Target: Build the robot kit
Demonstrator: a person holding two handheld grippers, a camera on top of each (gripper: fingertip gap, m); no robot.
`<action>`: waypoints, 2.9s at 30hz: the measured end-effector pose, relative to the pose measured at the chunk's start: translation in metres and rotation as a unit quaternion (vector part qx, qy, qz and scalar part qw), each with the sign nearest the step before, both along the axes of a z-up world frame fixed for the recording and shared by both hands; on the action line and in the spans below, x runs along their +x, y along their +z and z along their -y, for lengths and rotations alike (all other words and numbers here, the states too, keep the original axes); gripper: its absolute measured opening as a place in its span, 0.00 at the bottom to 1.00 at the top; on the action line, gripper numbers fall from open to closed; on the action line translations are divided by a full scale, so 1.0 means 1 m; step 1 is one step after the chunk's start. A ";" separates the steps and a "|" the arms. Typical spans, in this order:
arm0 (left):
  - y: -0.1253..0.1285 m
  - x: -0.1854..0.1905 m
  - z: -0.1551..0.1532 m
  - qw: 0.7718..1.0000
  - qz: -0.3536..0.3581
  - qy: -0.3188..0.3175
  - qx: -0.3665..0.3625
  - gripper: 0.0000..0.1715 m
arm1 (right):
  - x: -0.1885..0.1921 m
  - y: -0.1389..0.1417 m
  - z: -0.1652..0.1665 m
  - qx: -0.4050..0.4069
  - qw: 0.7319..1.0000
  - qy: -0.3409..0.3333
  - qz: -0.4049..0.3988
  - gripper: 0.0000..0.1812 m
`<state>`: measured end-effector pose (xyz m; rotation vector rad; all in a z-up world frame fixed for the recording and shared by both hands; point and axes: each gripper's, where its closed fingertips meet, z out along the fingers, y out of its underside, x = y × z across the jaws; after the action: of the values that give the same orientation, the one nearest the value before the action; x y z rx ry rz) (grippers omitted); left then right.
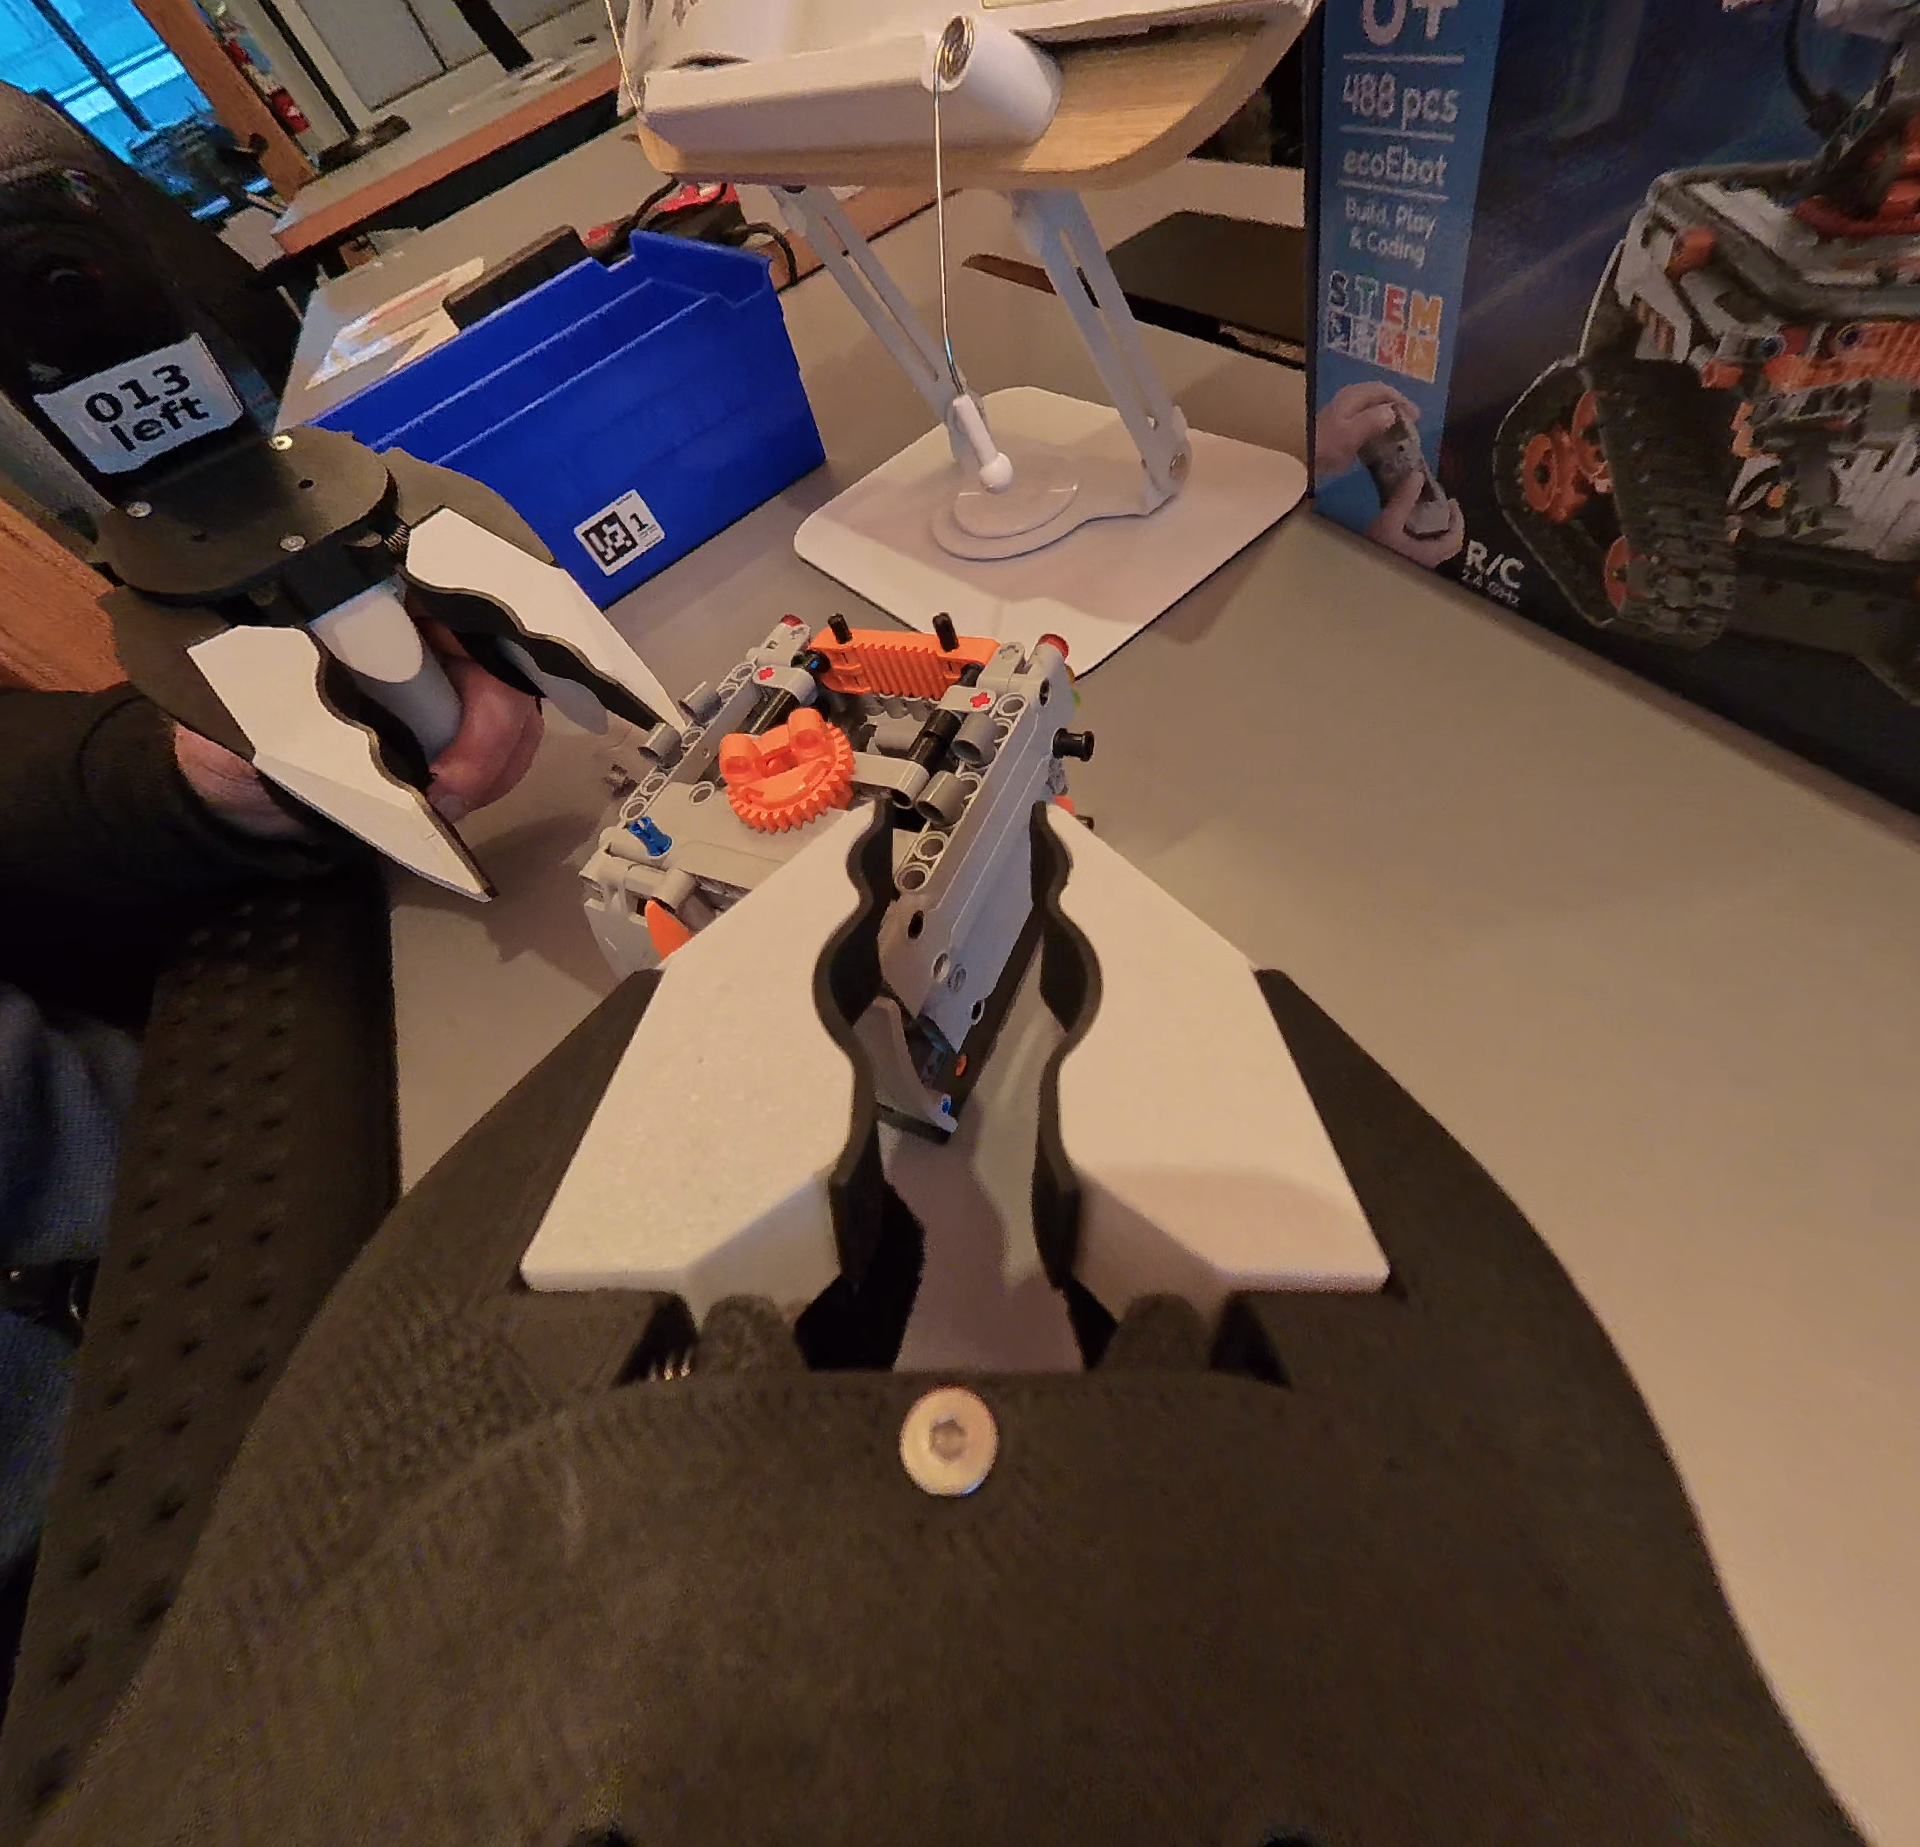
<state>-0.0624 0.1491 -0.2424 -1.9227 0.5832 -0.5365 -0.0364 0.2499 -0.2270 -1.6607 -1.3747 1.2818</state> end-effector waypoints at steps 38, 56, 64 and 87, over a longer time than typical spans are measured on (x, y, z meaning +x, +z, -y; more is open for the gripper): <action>-0.008 -0.025 -0.024 0.999 -0.023 0.009 -0.025 0.46 | 0.005 0.005 0.022 -0.019 0.998 0.060 0.000 0.23; -0.012 -0.018 -0.021 0.999 -0.038 0.006 -0.025 0.39 | -0.016 -0.008 0.019 -0.034 0.998 0.059 -0.016 0.35; -0.013 -0.020 -0.021 0.999 -0.043 0.011 -0.031 0.36 | -0.013 -0.006 0.018 -0.034 0.997 0.059 -0.020 0.34; -0.014 -0.020 -0.021 0.999 -0.026 0.012 -0.039 0.33 | -0.010 -0.007 0.019 -0.037 0.997 0.066 -0.013 0.30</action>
<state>-0.0820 0.1698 -0.2567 -2.0205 0.5790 -0.5009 -0.0462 0.2309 -0.2343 -1.6177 -1.4578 1.4407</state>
